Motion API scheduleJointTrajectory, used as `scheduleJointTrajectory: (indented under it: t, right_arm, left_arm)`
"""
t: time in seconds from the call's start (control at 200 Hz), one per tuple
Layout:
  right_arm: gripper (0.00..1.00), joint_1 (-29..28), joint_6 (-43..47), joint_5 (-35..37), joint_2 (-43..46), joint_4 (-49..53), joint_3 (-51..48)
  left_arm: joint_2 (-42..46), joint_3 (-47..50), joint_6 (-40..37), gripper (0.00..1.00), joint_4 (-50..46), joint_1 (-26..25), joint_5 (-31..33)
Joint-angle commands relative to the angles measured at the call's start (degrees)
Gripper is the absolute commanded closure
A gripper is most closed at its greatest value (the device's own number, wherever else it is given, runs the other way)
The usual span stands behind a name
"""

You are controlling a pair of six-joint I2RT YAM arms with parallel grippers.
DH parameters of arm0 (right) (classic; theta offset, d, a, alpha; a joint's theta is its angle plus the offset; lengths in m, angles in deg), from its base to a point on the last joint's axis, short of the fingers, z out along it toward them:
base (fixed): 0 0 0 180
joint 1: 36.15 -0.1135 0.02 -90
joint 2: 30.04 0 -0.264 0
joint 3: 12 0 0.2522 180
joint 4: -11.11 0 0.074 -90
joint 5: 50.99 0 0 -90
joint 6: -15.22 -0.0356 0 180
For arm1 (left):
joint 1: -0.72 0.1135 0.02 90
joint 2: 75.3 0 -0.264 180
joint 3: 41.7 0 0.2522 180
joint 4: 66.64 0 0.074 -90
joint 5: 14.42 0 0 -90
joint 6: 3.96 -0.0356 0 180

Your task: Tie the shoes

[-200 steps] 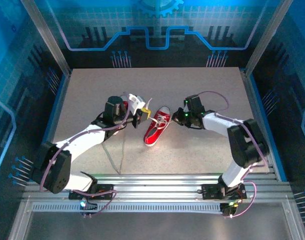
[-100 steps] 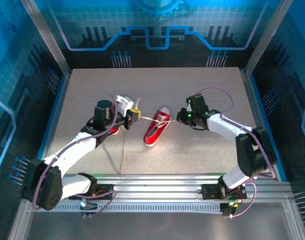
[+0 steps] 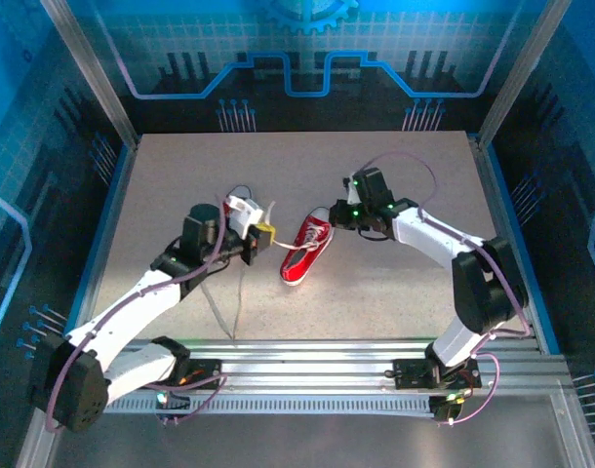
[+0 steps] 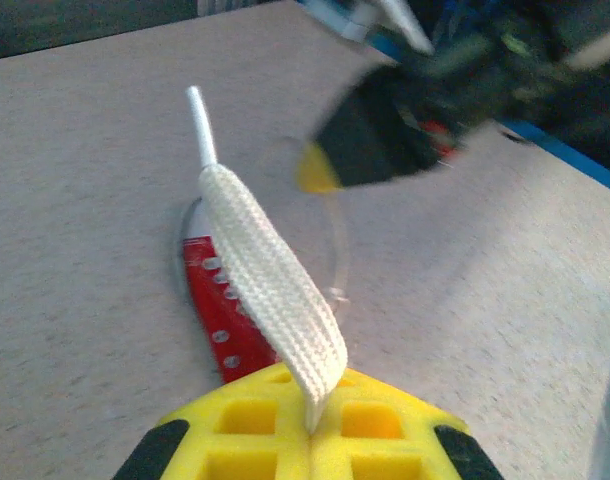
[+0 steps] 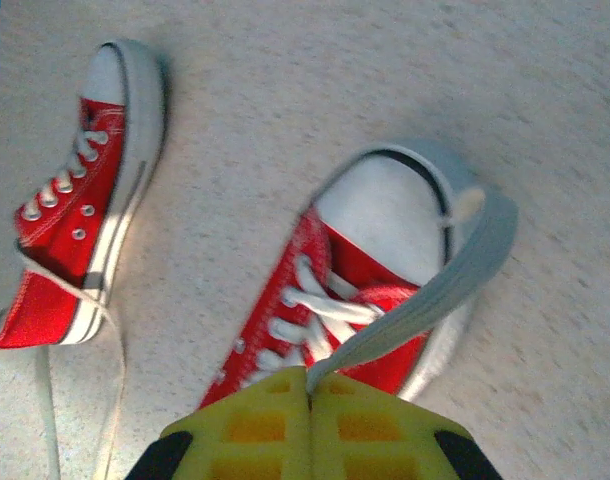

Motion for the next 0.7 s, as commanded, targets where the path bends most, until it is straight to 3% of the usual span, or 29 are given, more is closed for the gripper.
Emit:
scheduleJointTrajectory:
  t: [0.0, 0.11, 0.24, 0.695]
  right_arm:
    - [1.0, -1.3, 5.3, -5.2, -4.6, 2.6, 6.9]
    - [1.0, -2.6, 8.5, -8.7, -9.1, 5.3, 14.0]
    - [1.0, -4.0, 10.7, -12.3, -13.0, 6.9, 20.1]
    - [1.0, -6.3, 15.6, -21.4, -19.9, 11.8, 30.6]
  left_arm:
    - [-0.2, -3.5, -5.1, 1.0, -2.6, -7.8, 3.0]
    - [-5.8, -7.2, -6.1, 1.0, -2.6, -15.8, 5.0]
    - [-13.2, -10.4, -5.9, 1.0, 0.7, -20.9, 5.1]
    - [-29.1, -20.4, -5.9, 1.0, 2.4, -26.2, 1.4]
